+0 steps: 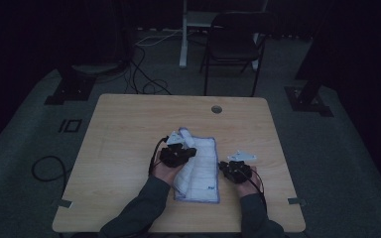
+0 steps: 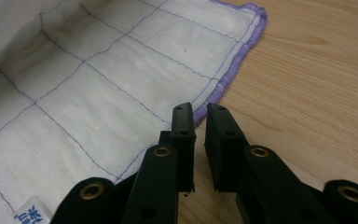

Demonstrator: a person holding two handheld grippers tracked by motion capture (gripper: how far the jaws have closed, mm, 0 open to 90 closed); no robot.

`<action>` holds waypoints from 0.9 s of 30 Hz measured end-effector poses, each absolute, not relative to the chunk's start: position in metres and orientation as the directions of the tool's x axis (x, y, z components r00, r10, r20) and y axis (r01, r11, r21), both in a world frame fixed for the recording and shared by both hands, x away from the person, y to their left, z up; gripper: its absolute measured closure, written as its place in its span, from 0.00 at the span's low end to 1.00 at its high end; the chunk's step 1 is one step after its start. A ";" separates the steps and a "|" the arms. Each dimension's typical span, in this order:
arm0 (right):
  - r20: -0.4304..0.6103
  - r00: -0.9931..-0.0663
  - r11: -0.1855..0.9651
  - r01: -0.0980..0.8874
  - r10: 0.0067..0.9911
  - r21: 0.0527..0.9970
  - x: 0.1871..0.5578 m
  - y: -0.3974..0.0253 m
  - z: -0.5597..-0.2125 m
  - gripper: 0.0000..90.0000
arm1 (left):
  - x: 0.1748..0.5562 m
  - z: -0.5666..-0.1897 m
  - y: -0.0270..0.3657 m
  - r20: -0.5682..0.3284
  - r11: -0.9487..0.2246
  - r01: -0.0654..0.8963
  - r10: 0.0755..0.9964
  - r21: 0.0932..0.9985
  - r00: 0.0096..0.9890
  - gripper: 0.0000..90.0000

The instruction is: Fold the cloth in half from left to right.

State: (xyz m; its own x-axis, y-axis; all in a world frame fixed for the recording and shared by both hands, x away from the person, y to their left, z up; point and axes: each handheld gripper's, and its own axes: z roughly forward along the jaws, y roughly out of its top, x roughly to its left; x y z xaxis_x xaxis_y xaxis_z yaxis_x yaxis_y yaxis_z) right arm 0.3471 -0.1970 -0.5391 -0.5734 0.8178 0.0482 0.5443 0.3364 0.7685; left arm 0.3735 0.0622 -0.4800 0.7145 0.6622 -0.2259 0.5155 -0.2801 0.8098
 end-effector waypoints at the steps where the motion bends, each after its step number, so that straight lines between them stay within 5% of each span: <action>1: 0.048 -0.573 0.336 0.545 0.818 0.768 0.347 -0.197 -0.539 0.92 | 0.374 -0.481 0.061 -0.229 -0.279 0.518 0.662 0.809 0.714 0.97; 27: 0.046 -0.569 0.335 0.546 0.821 0.768 0.347 -0.199 -0.539 0.93 | 0.385 -0.493 0.039 -0.248 -0.294 0.531 0.641 0.795 0.726 0.97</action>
State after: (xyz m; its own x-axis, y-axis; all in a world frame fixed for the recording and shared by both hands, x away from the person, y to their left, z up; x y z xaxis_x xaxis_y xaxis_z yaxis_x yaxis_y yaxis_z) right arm 0.3472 -0.1989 -0.5392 -0.5685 0.8214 0.0459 0.5462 0.3352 0.7676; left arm 0.3846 0.0392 -0.4935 0.7262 0.6413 -0.2477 0.5308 -0.2941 0.7949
